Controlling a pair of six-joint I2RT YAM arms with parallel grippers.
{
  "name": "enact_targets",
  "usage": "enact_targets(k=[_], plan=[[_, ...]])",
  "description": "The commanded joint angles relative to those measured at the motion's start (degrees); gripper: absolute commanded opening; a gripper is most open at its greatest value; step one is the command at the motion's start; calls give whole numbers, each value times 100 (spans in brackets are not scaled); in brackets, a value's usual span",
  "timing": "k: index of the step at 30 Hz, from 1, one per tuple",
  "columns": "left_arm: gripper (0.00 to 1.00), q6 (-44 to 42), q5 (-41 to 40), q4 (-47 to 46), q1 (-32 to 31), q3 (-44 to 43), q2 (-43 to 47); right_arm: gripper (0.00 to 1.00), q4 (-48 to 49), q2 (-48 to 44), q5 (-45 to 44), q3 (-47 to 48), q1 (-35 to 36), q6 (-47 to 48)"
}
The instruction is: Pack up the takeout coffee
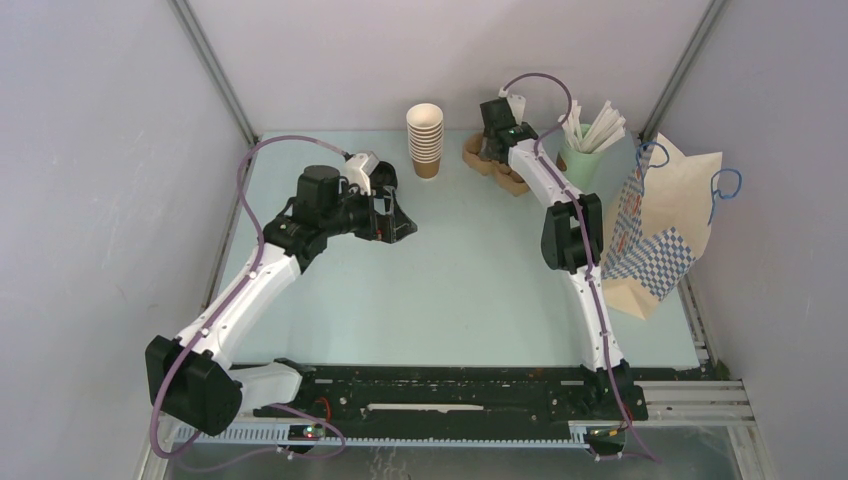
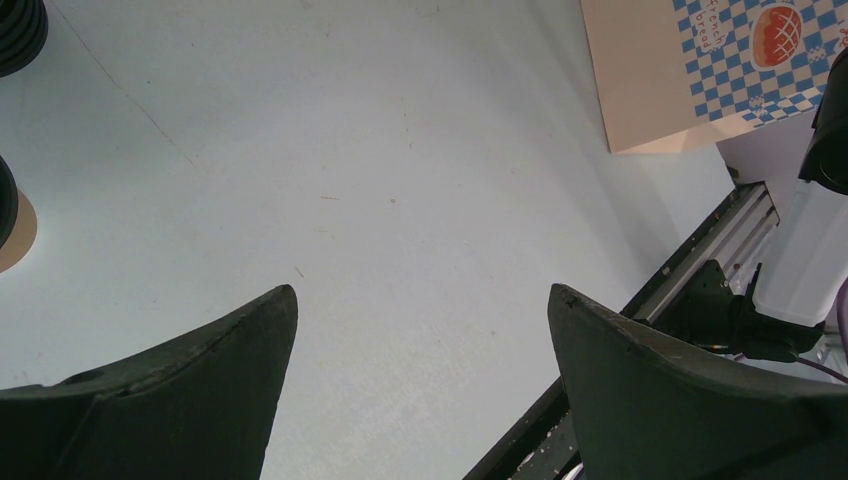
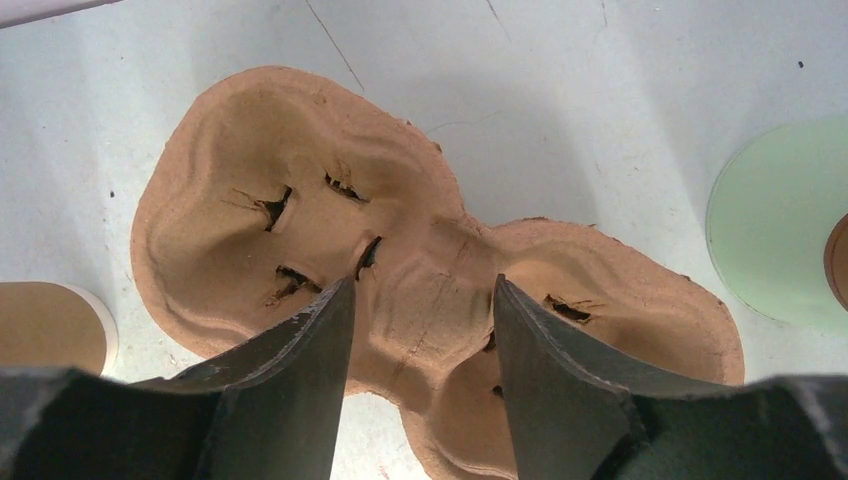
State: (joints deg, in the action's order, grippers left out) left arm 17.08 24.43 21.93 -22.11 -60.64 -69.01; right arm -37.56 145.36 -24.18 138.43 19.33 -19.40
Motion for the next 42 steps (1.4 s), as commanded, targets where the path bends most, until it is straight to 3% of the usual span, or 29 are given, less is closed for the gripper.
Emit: enact_targets(k=[1,11,26,32,42], plan=[[100,50,140,-145,5,119,21,60,-4,64,-196,273,40,113],[100,50,124,-145,4,122,22,50,-6,20,-183,340,16,172],[100,50,133,-145,5,122,11,28,-60,-420,-91,281,-12,170],[100,50,133,-145,4,120,10,11,-3,-753,206,-22,-123,42],[100,58,146,-154,3,131,14,0,-113,-987,349,-106,-209,34]])
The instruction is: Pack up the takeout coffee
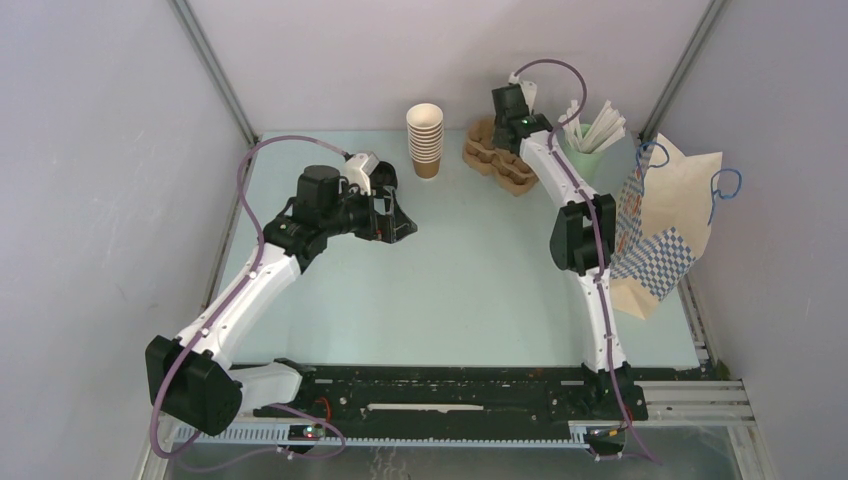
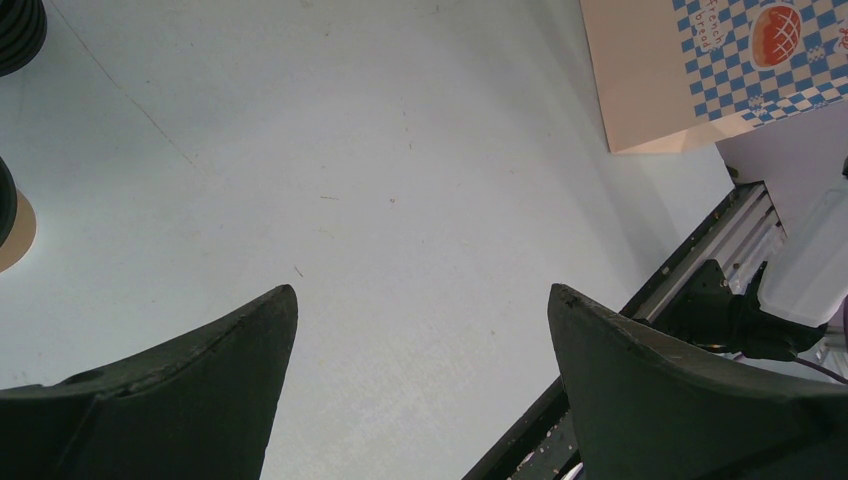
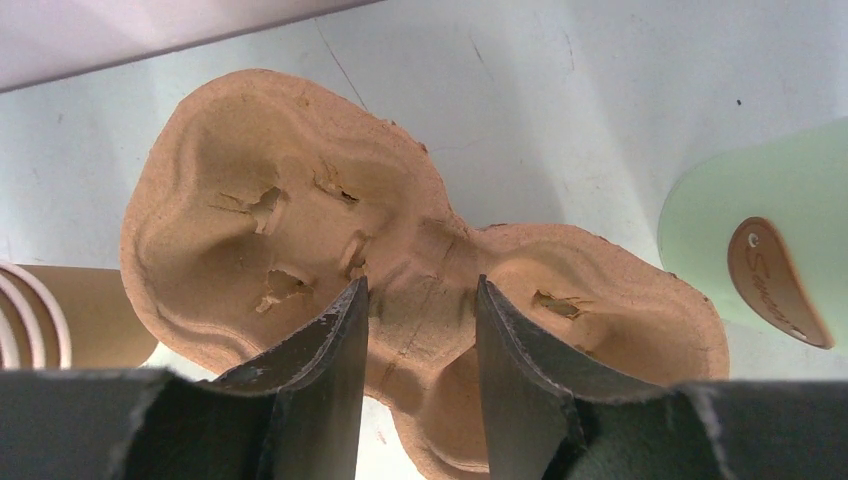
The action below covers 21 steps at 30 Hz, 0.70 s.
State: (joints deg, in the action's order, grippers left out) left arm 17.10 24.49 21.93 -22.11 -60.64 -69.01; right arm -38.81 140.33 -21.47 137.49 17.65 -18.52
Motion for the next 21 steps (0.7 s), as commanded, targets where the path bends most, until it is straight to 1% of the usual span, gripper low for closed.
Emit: enact_targets(k=[1,8,16,21], plan=[[100,55,130,-148,4,128,11,0,-2,-496,120,-19,-42,-48],[100,56,143,-163,5,131,2,0,-115,-603,313,-87,-94,59],[100,56,120,-165,5,124,3,0,199,-952,757,-573,-211,145],[100,49,93,-162,5,132,-4,0,282,-1078,896,-712,-243,212]])
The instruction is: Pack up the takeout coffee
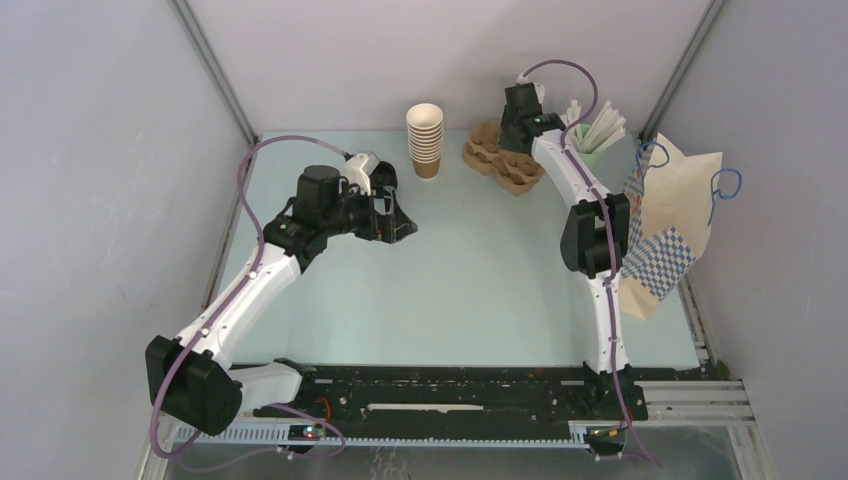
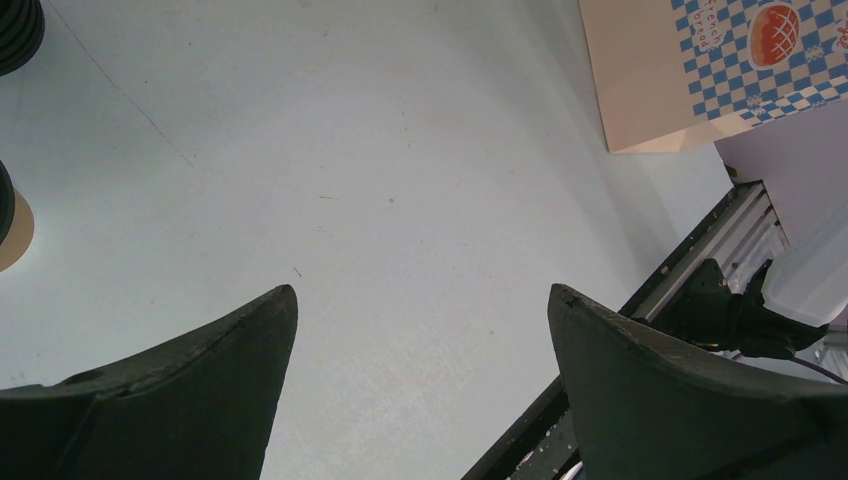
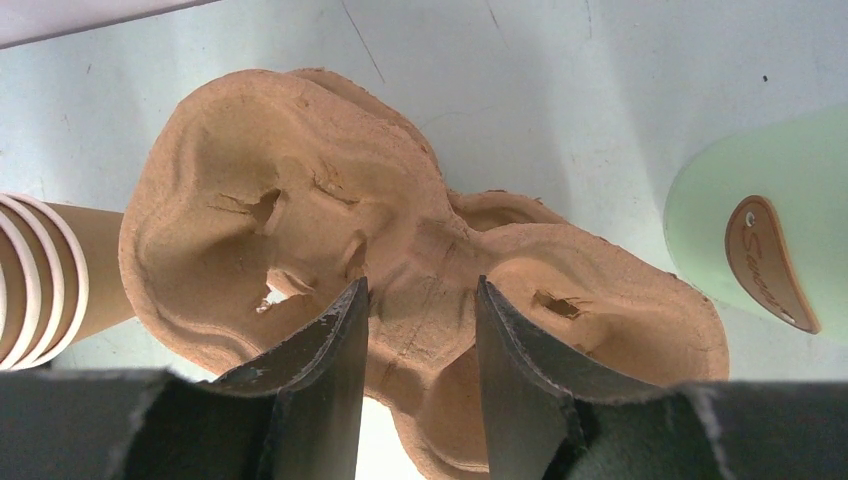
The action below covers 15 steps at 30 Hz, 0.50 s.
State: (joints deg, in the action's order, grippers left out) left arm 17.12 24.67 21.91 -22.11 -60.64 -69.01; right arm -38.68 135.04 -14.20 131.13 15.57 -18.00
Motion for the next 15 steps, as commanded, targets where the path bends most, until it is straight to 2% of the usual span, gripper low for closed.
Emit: enact_targets(k=[1,8,15], plan=[[100,45,74,-161,5,132,-14,0,322,-616,193,-150,-37,183],[100,45,13,-146,4,127,-42,0,482,-1052,323,-580,-37,315],[100,80,31,-145,5,128,-72,0,930,-1834,554,-1508,26,449]])
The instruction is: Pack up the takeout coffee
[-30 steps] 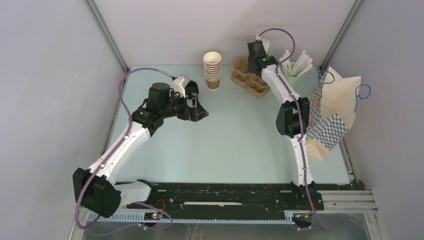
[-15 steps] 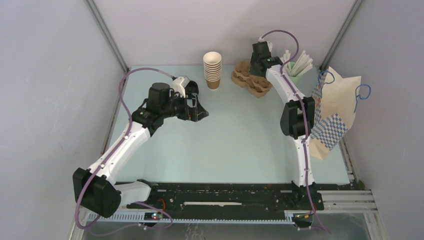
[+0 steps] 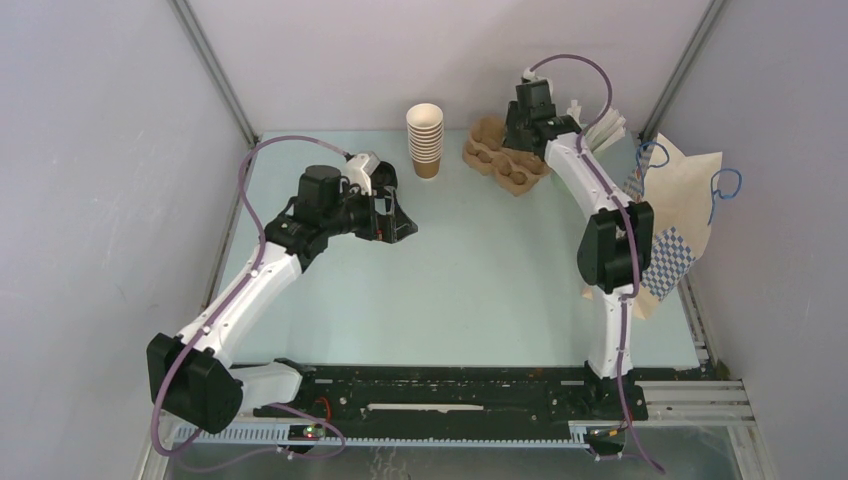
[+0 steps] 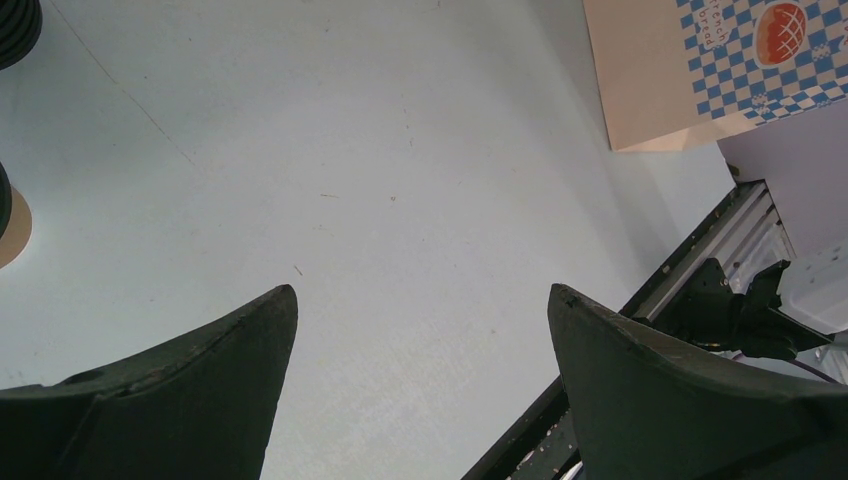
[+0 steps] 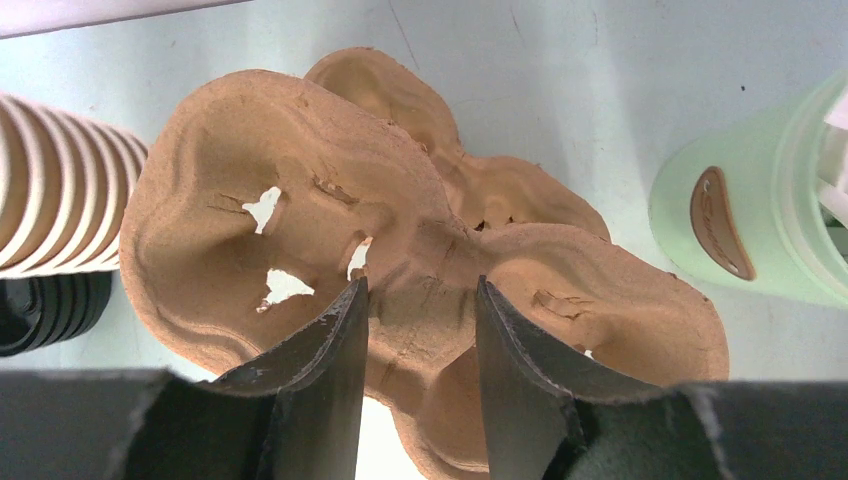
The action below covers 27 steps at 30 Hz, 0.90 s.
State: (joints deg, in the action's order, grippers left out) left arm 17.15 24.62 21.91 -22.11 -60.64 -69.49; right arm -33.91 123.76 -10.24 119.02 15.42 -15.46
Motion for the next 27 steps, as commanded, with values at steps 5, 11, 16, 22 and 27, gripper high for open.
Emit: enact_targets(k=[5,11,16,22,27], plan=[[100,103,38,-160,5,123,-6,0,609,-1318,234,-990,260,284],[100,546,282,-273,5,-11,203,0,869,-2544,305,-2281,584,216],[100,1169,239,-600,-1,-35,782,0,673,-3777,197,-3074,856,43],[99,2132,279,-1768,-133,457,1192,0,45,-5438,-104,-3297,859,-61],[99,2211,-107,-2369,-1101,224,735,0,-731,-6688,-569,-2966,764,-6]])
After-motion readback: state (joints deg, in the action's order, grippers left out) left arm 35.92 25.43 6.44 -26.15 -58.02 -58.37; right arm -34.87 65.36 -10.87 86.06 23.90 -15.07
